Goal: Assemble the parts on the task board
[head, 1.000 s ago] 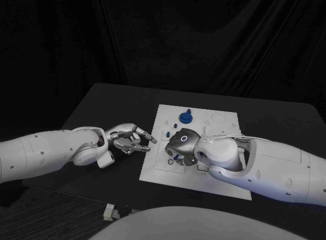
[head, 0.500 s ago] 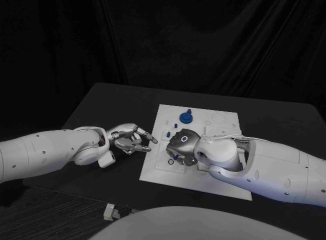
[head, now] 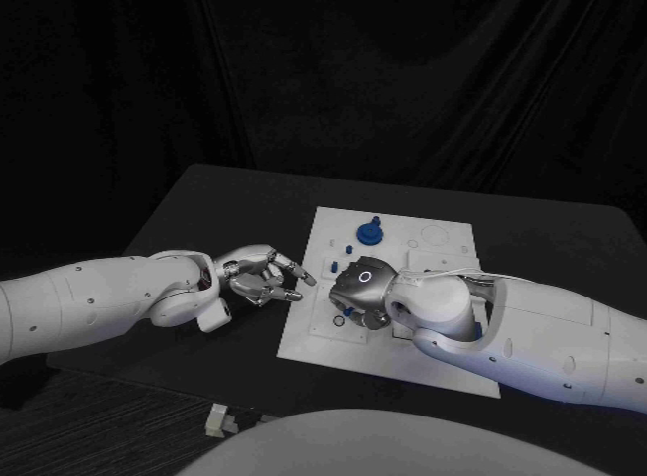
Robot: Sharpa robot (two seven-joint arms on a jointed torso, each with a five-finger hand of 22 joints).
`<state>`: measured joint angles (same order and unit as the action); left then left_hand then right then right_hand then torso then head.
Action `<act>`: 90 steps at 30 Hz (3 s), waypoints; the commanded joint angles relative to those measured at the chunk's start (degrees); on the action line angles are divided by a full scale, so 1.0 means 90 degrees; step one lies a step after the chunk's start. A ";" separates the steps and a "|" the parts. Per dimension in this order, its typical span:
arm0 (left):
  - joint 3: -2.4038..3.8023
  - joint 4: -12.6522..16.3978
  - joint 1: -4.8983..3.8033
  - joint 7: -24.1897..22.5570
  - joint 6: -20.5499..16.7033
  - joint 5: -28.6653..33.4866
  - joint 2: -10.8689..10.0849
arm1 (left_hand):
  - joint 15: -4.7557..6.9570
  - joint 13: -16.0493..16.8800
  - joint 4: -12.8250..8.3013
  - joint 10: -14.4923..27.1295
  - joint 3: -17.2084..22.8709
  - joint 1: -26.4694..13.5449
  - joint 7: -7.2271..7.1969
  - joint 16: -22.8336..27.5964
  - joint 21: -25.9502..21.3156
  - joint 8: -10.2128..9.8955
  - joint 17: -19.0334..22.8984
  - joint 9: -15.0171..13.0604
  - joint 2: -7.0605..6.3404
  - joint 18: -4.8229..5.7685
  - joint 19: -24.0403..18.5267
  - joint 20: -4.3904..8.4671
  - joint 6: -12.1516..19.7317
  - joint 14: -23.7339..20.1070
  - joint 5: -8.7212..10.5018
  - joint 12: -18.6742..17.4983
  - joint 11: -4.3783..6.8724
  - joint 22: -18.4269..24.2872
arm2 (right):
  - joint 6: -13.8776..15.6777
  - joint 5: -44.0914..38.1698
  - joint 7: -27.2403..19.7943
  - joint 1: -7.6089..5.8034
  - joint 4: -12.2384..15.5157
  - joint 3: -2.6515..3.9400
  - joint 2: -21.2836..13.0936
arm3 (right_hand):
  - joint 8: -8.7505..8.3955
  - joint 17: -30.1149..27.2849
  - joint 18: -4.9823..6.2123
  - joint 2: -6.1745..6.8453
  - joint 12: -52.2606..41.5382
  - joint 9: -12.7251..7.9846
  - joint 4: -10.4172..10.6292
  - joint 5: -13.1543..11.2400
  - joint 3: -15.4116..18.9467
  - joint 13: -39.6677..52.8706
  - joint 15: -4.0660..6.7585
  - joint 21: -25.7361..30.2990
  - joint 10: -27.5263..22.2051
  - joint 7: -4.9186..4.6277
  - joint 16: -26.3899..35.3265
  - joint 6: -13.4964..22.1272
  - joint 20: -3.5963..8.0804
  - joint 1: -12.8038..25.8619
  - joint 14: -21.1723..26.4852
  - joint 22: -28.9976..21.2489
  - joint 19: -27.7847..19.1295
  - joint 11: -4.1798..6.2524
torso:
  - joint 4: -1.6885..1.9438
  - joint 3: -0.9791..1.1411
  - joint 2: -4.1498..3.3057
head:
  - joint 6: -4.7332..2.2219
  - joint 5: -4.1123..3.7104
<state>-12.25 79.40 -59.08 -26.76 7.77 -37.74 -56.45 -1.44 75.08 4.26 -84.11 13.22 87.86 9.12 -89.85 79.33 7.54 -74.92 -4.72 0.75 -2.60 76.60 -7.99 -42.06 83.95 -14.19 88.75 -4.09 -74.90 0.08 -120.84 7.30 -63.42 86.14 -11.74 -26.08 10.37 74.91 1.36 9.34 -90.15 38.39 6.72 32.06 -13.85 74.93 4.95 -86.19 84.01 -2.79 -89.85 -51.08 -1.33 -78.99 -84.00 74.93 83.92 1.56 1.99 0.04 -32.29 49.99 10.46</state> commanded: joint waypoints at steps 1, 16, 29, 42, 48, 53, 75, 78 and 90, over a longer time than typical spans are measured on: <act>0.0004 -0.0003 -0.0001 -0.0068 0.0087 0.0028 0.0020 | -0.0060 0.1443 0.0030 -0.0383 0.0017 0.0010 0.0027 -0.0016 -0.0022 0.0029 -0.1676 0.0004 0.0054 -0.0086 -0.0010 -0.0035 -0.0015 0.0673 -0.0014 -0.0028 -0.0038 -0.1176 | 0.0014 -0.0028 -0.0042 0.0037 -0.0009 -0.0013 0.0001 | -0.0061 0.1677 -0.0029 0.0016 0.0016 -0.0046 -0.0023 -0.0065 -0.0027 0.1674 0.0007 0.0032 0.0666 -0.0001 -0.0016 -0.0021 -0.0015 0.0067 -0.0667 0.1514 0.0420 0.0019 | 0.0000 0.0003 0.0000 | 0.0001 -0.0002; 0.0004 -0.0028 -0.0001 -0.0062 0.0098 0.0028 0.0042 | -0.0060 0.1443 0.0030 -0.0383 0.0017 0.0010 0.0027 -0.0016 -0.0022 0.0029 -0.1676 0.0004 0.0054 -0.0086 -0.0010 -0.0035 -0.0015 0.0673 -0.0014 -0.0028 -0.0038 -0.1176 | 0.0011 0.0157 0.0000 0.0050 -0.0025 -0.0013 0.0003 | -0.0533 0.1677 -0.0011 0.0039 0.0016 -0.0421 -0.0070 -0.0704 0.0078 0.1674 -0.0086 0.0108 0.0666 -0.0088 -0.0016 0.0245 -0.0094 0.0246 -0.0667 0.1489 0.0384 -0.0053 | -0.0002 0.0003 0.0003 | 0.0001 0.0007; 0.0004 -0.0036 -0.0001 -0.0059 0.0109 0.0028 0.0051 | -0.0064 0.1441 0.0035 -0.0379 0.0026 0.0005 0.0029 -0.0016 -0.0027 0.0032 -0.1676 0.0009 0.0056 -0.0088 -0.0016 -0.0039 -0.0003 0.0673 -0.0015 -0.0031 -0.0041 -0.1174 | 0.0021 0.0168 0.0068 0.0055 -0.0034 -0.0013 0.0007 | -0.0570 0.1677 -0.0001 -0.0063 0.0016 -0.0660 -0.0113 -0.0611 0.0049 0.1674 -0.0123 0.0147 0.0666 -0.0127 -0.0016 -0.0084 -0.0131 0.0228 -0.0667 0.1477 0.0366 -0.0086 | 0.0000 0.0002 -0.0001 | 0.0001 0.0011; 0.0004 -0.0048 -0.0001 -0.0062 0.0123 0.0028 0.0077 | -0.0064 0.1441 0.0035 -0.0379 0.0026 0.0005 0.0029 -0.0016 -0.0027 0.0032 -0.1676 0.0009 0.0056 -0.0088 -0.0016 -0.0039 -0.0003 0.0673 -0.0015 -0.0031 -0.0041 -0.1174 | 0.0001 0.0168 0.0093 0.0059 -0.0036 -0.0013 0.0008 | -0.0328 0.1677 0.0021 -0.0105 0.0016 -0.0545 -0.0230 -0.0391 0.0042 0.1674 -0.0089 0.0234 0.0666 -0.0065 -0.0016 -0.0630 -0.0112 0.0239 -0.0667 0.1449 0.0321 -0.0039 | -0.0002 0.0003 -0.0001 | 0.0001 0.0006; 0.0004 -0.0055 -0.0001 -0.0056 0.0132 0.0028 0.0088 | -0.0065 0.1433 0.0038 -0.0369 0.0030 0.0001 0.0031 -0.0016 -0.0033 0.0036 -0.1676 0.0010 0.0056 -0.0090 -0.0023 -0.0041 -0.0002 0.0673 -0.0016 -0.0037 -0.0043 -0.1172 | 0.0001 0.0168 0.0109 0.0063 -0.0039 -0.0013 0.0002 | -0.0243 0.1677 0.0035 -0.0160 0.0016 -0.0475 -0.0278 -0.0354 0.0025 0.1674 -0.0078 0.0293 0.0666 -0.0054 -0.0016 -0.0796 -0.0101 0.0226 -0.0667 0.1429 0.0291 -0.0029 | -0.0001 0.0003 -0.0001 | 0.0001 0.0011; 0.0004 -0.0060 -0.0001 -0.0050 0.0142 0.0028 0.0096 | -0.0065 0.1433 0.0038 -0.0369 0.0030 0.0001 0.0031 -0.0016 -0.0033 0.0036 -0.1676 0.0010 0.0056 -0.0090 -0.0023 -0.0041 -0.0002 0.0673 -0.0016 -0.0037 -0.0043 -0.1172 | 0.0079 0.0169 0.0094 0.0066 -0.0046 -0.0013 -0.0013 | -0.0203 0.1677 0.0040 -0.0209 0.0016 -0.0438 -0.0351 -0.0175 -0.0025 0.1674 -0.0072 0.0314 0.0666 -0.0065 -0.0016 -0.0929 -0.0092 0.0195 -0.0667 0.1423 0.0281 -0.0036 | -0.0003 0.0003 0.0001 | 0.0001 0.0019; 0.0004 -0.0119 0.0000 -0.0102 0.0201 0.0028 0.0313 | -0.0056 0.1406 -0.0059 -0.0331 0.0123 0.0102 -0.0008 -0.0016 -0.0067 0.0036 -0.1676 0.0029 0.0031 -0.0103 -0.0072 -0.0041 0.0063 0.0673 -0.0149 -0.0060 -0.0020 -0.1158 | 0.1631 0.3817 -0.1080 -0.0442 0.0322 -0.0013 -0.0777 | -0.0156 0.1677 0.0048 -0.0341 0.0016 -0.0368 -0.0543 -0.0269 -0.0083 0.1674 -0.0272 0.0375 0.0666 -0.0204 -0.0016 -0.1205 -0.0239 0.0086 -0.0667 0.1407 0.0241 -0.0257 | -0.0010 -0.0001 0.0005 | 0.0001 0.0047; 0.0004 -0.0125 0.0001 -0.0107 0.0217 0.0028 0.0360 | -0.0056 0.1406 -0.0059 -0.0331 0.0123 0.0102 -0.0008 -0.0016 -0.0067 0.0036 -0.1676 0.0029 0.0031 -0.0103 -0.0072 -0.0041 0.0063 0.0673 -0.0149 -0.0060 -0.0020 -0.1158 | 0.1477 0.4193 -0.1218 -0.0468 0.0279 -0.0014 -0.0851 | -0.0178 0.1677 0.0056 -0.0367 0.0016 -0.0376 -0.0547 -0.0342 -0.0088 0.1674 -0.0295 0.0407 0.0666 -0.0224 -0.0016 -0.1190 -0.0266 0.0053 -0.0667 0.1397 0.0219 -0.0278 | 0.0000 0.0003 -0.0001 | 0.0001 0.0036; 0.0004 -0.0137 0.0002 -0.0106 0.0231 0.0028 0.0410 | -0.0054 0.1402 -0.0065 -0.0325 0.0134 0.0108 -0.0008 -0.0016 -0.0071 0.0037 -0.1676 0.0030 0.0034 -0.0104 -0.0078 -0.0040 0.0067 0.0673 -0.0163 -0.0064 -0.0018 -0.1157 | 0.1421 0.4791 -0.1493 -0.0448 0.0051 -0.0014 -0.0892 | -0.0203 0.1677 0.0081 -0.0423 0.0016 -0.0384 -0.0552 -0.0491 -0.0090 0.1674 -0.0324 0.0500 0.0666 -0.0246 -0.0016 -0.1184 -0.0307 -0.0014 -0.0667 0.1367 0.0158 -0.0303 | 0.0005 0.0004 -0.0001 | 0.0001 0.0046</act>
<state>-12.25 78.09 -59.08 -26.81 9.09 -37.74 -52.91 -1.65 75.06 3.62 -84.09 14.19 88.26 8.91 -89.85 78.87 7.54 -74.91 -4.50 1.13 -2.60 76.19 -8.39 -41.85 84.15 -15.32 88.54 -4.09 -74.90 12.54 -81.69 -3.66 -67.54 86.67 -11.90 -34.08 8.73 74.90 1.36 5.95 -90.15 34.97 2.12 27.84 -14.62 74.93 2.43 -81.86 84.00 -4.87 -89.85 -61.71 -3.69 -78.98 -84.04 74.93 84.02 -0.91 2.01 0.07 -32.32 49.99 10.83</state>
